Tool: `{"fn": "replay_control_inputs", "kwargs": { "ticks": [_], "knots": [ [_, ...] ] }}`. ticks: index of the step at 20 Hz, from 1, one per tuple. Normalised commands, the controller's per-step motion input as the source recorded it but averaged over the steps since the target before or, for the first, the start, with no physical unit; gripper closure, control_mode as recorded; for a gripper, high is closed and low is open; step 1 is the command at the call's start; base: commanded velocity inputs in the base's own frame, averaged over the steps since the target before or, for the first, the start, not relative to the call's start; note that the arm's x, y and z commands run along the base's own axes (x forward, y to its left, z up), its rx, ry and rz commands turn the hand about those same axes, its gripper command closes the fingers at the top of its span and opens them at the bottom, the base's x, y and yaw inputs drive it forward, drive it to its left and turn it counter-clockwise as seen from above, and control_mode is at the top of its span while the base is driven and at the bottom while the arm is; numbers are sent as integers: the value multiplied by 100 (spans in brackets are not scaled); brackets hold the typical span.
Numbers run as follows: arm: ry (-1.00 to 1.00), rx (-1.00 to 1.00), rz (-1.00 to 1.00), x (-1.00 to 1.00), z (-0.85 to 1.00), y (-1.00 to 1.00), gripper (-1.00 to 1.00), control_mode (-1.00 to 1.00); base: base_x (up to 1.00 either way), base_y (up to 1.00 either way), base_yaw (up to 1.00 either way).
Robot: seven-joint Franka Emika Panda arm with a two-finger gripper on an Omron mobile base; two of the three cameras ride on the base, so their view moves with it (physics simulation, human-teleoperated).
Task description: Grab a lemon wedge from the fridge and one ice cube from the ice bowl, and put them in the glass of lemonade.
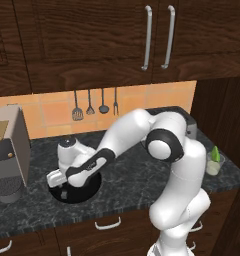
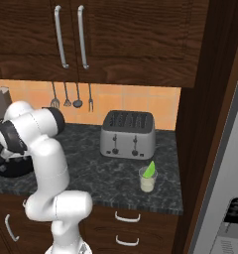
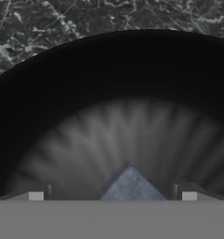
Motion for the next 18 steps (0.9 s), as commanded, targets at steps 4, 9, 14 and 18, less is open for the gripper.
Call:
{"fn": "replay_control_inputs", "kwargs": {
  "ticks": [4, 9, 14, 18],
  "knots": [
    [0, 0, 0, -18, 0, -4, -100, -100, 0, 0, 0],
    [0, 0, 0, 0, 0, -5, -100, -100, 0, 0, 0],
    [0, 0, 0, 2, 0, -6, -100, -100, 0, 0, 0],
    [0, 0, 0, 13, 0, 0, -100, -100, 0, 0, 0]
  ]
}}
